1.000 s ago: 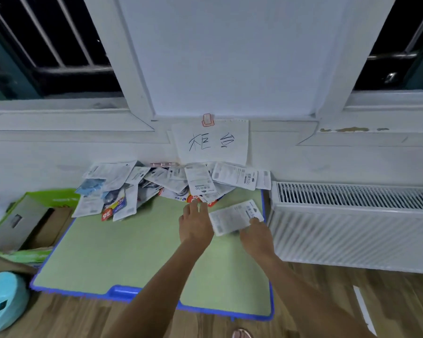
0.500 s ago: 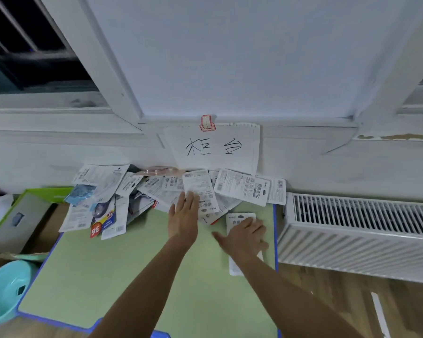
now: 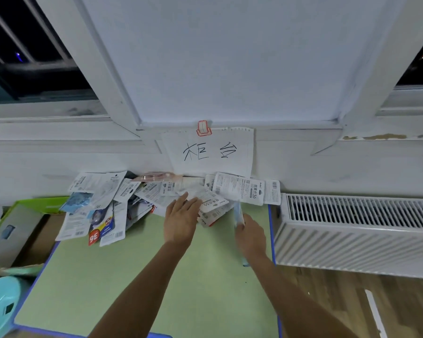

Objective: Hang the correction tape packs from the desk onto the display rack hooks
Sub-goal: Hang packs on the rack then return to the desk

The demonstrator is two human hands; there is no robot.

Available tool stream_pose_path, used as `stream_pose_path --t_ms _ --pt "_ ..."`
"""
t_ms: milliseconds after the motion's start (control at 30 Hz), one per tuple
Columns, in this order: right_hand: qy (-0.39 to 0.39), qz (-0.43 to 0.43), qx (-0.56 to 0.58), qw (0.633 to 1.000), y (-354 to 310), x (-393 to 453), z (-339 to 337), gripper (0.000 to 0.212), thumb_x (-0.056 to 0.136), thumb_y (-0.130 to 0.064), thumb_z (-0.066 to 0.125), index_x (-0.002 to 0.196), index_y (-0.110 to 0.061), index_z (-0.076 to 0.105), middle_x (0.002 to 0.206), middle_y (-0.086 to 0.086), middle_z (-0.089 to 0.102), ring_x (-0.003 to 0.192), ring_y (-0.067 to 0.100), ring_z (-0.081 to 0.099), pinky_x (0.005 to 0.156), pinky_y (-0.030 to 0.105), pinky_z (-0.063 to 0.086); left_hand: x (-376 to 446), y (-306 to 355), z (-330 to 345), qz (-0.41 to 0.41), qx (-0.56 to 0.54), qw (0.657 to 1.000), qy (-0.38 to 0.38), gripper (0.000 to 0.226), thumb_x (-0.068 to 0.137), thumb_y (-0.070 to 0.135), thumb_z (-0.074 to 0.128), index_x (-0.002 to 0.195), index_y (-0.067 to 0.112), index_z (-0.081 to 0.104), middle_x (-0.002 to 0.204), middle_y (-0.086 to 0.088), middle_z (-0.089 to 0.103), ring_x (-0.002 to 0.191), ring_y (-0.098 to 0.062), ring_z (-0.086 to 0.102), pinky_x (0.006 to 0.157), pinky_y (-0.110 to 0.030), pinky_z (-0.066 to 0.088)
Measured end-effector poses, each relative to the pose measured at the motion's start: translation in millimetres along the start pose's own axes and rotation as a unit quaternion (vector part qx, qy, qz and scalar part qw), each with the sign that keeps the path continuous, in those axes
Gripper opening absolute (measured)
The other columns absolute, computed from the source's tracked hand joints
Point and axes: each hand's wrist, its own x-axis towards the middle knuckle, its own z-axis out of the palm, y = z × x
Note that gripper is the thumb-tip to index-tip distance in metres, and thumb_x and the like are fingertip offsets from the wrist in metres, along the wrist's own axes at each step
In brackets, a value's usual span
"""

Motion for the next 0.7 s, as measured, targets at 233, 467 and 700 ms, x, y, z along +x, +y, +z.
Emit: stream_pose_path --t_ms 233,467,700 --pt "0.086 -0.018 0.175 0.981 -11.2 -27.9 -29.6 0.01 0.094 -0.015 0.052 0.098 -0.007 0.057 0.084 -0.002 0.055 0.072 0.013 0.053 0.055 0.018 0.032 1.7 16.2 -45.3 -0.107 -0.259 0.944 0.176 0.019 0.099 0.01 0.048 0.089 -0.001 0.061 0.075 -0.009 0.063 0.072 -0.03 0.06 0.067 -0.032 0.046" --pt "0.183 -0.022 0.287 0.94 -12.0 -95.3 -42.3 0.011 0.09 -0.014 0.057 0.1 -0.009 0.061 0.084 0.003 0.063 0.078 0.019 0.057 0.072 0.026 0.047 -37.2 39.8 -65.7 -0.111 -0.412 0.893 0.144 0.022 0.104 0.02 0.037 0.086 0.011 0.046 0.066 0.003 0.049 0.057 -0.01 0.044 0.054 -0.027 0.022" --pt "0.289 0.001 0.316 0.904 25.7 -194.9 -57.5 0.004 0.092 -0.012 0.058 0.089 -0.014 0.057 0.08 0.004 0.063 0.071 0.012 0.059 0.064 0.018 0.047 -95.3 85.2 -65.6 -0.023 -0.491 0.87 0.036 0.023 0.104 0.021 0.037 0.086 0.012 0.048 0.072 0.008 0.052 0.065 0.0 0.048 0.058 -0.022 0.031"
